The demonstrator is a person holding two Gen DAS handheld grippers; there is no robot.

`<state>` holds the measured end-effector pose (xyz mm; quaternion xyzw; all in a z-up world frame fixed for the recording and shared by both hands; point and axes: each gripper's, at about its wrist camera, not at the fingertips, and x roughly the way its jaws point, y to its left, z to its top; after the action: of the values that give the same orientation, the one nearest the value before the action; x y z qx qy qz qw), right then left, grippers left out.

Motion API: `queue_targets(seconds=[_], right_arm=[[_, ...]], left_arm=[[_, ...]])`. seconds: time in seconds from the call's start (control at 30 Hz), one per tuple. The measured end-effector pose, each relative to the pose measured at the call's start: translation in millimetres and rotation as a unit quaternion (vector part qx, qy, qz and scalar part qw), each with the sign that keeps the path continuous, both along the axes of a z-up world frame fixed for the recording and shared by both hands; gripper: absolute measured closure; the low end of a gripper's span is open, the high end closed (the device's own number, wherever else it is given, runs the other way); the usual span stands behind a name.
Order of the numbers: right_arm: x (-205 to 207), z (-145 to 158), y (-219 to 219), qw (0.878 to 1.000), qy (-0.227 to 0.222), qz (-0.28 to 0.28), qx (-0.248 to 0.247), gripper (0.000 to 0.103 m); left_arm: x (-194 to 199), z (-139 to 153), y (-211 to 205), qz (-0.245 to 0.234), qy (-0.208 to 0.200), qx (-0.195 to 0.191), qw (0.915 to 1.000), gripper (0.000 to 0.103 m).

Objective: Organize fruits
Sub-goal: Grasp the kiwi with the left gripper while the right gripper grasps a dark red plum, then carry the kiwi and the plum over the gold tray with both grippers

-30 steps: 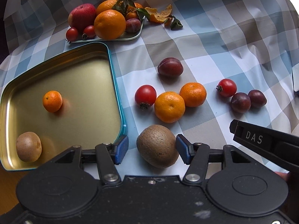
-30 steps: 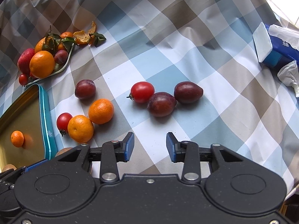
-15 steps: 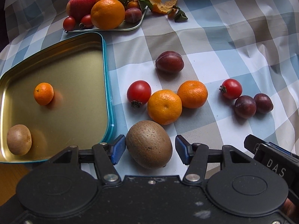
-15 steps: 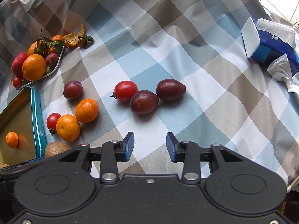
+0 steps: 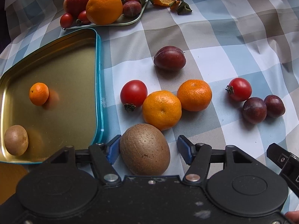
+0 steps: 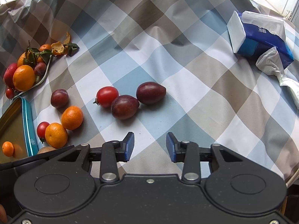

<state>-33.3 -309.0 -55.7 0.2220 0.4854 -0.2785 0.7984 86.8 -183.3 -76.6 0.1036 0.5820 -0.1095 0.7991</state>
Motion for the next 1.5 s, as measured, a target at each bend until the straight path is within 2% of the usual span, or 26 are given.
queue_targets(seconds=[0.03, 0.07, 0.27, 0.33, 0.87, 1.2, 1.37, 1.5], right_arm=[[-0.1, 0.0, -3.2, 1.000, 0.000, -0.006, -0.002, 0.056], [0.0, 0.1, -6.5, 1.000, 0.000, -0.010, -0.005, 0.056], [5.9, 3.8, -27.4, 0.999, -0.014, -0.046, -0.010, 0.056], [12.4, 4.4, -33.3, 0.998, -0.018, -0.054, -0.013, 0.056], [65.9, -15.7, -41.9, 0.999, -0.017, -0.051, -0.003, 0.054], [73.9, -29.5, -41.3, 0.999, 0.002, -0.046, 0.017, 0.051], [69.1, -27.8, -37.9, 0.999, -0.009, -0.040, 0.004, 0.054], [59.7, -22.2, -40.9, 0.998, -0.021, -0.057, 0.009, 0.057]], left_arm=[[-1.4, 0.8, -0.9, -0.002, -0.007, 0.004, 1.0000, 0.050], [-1.8, 2.1, -1.3, -0.004, -0.012, 0.006, 0.9999, 0.054], [0.4, 3.3, -0.4, -0.006, 0.044, -0.072, 0.9964, 0.054], [-1.8, 2.1, -4.7, -0.010, 0.056, -0.082, 0.9950, 0.054], [-7.1, 1.9, -17.2, -0.033, 0.036, -0.050, 0.9975, 0.054], [-8.1, 1.9, -16.5, -0.034, 0.035, -0.050, 0.9976, 0.054], [-8.2, 1.8, -16.9, -0.033, 0.036, -0.050, 0.9976, 0.054], [-8.3, 2.0, -17.1, -0.032, 0.035, -0.051, 0.9975, 0.054]])
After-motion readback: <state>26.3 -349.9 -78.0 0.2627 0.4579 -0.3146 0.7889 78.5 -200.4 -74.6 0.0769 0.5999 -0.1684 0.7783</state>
